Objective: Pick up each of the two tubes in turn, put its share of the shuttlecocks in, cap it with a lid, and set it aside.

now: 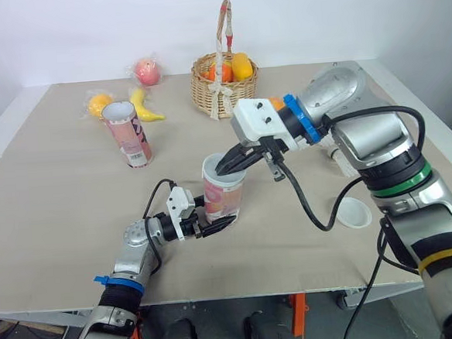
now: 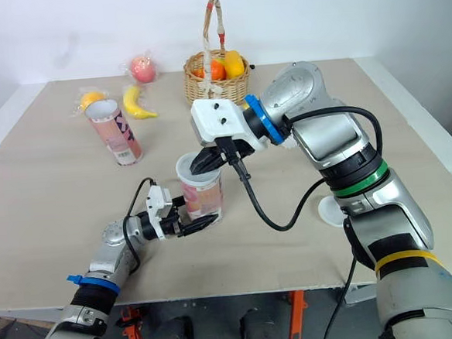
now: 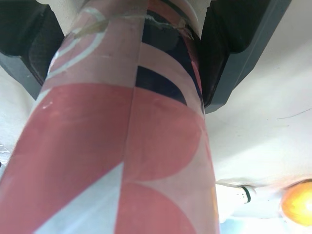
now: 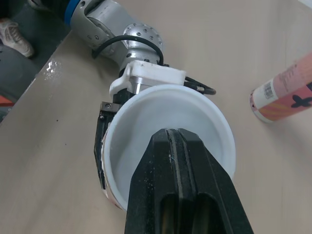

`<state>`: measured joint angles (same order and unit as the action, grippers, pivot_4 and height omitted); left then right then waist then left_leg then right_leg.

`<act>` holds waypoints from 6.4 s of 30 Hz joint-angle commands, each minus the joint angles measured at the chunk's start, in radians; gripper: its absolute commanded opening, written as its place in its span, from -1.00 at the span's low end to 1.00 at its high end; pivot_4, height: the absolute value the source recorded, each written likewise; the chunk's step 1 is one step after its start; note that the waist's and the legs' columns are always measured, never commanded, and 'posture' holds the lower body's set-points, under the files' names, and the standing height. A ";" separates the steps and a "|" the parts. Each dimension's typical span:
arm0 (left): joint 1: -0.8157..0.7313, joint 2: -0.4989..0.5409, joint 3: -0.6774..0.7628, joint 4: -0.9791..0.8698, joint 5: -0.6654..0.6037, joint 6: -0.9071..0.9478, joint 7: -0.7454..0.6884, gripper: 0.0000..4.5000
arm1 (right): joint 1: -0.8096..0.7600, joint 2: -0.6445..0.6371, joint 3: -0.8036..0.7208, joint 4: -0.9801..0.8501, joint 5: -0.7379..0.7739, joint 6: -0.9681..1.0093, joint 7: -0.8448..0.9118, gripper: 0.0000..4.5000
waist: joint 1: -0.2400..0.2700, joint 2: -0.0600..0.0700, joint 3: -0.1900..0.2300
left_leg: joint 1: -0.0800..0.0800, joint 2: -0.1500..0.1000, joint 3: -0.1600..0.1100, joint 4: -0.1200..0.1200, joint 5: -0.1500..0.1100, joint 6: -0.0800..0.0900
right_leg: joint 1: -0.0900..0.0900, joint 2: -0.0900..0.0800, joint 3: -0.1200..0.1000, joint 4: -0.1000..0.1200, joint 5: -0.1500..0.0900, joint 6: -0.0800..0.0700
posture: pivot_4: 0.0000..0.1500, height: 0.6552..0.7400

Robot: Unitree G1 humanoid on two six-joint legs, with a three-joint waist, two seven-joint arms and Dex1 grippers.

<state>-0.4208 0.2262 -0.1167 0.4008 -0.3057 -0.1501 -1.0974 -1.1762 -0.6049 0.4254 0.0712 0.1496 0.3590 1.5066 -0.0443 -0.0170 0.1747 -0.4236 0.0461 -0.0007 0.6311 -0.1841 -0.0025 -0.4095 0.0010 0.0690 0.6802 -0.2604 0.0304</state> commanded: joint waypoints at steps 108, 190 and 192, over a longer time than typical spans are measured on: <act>0.121 0.412 0.192 -0.679 -0.367 0.518 -0.021 1.00 | 0.531 0.095 -0.285 -0.144 0.252 0.155 -0.372 0.35 | 0.002 -0.011 0.006 | 0.001 0.001 -0.001 -0.003 -0.004 -0.005 | 0.000 0.000 -0.001 0.001 -0.007 -0.001 | 1.00 1.00; 0.205 0.087 0.465 -0.528 -0.049 0.410 0.781 1.00 | 0.687 -0.026 -0.479 -0.301 0.359 0.207 -0.654 0.97 | 0.019 -0.011 0.006 | -0.001 -0.002 0.004 0.007 0.003 -0.005 | 0.003 0.001 0.011 -0.002 0.006 0.009 | 1.00 1.00; 0.195 0.100 0.454 -0.502 -0.043 0.400 0.767 1.00 | 0.677 -0.011 -0.466 -0.301 0.353 0.196 -0.657 0.97 | 0.021 -0.011 0.006 | -0.002 -0.002 0.004 0.006 0.002 -0.006 | 0.002 0.000 0.011 -0.003 0.006 0.009 | 1.00 1.00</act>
<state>-0.2074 0.3092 0.3391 -0.0949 -0.3546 0.2784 -0.3266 -0.4821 -0.6143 -0.0285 -0.2106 0.5046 0.5843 0.8480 -0.0232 -0.0277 0.1807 -0.4263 0.0439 0.0036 0.6375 -0.1818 -0.0084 -0.4077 0.0011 0.0799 0.6772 -0.2543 0.0394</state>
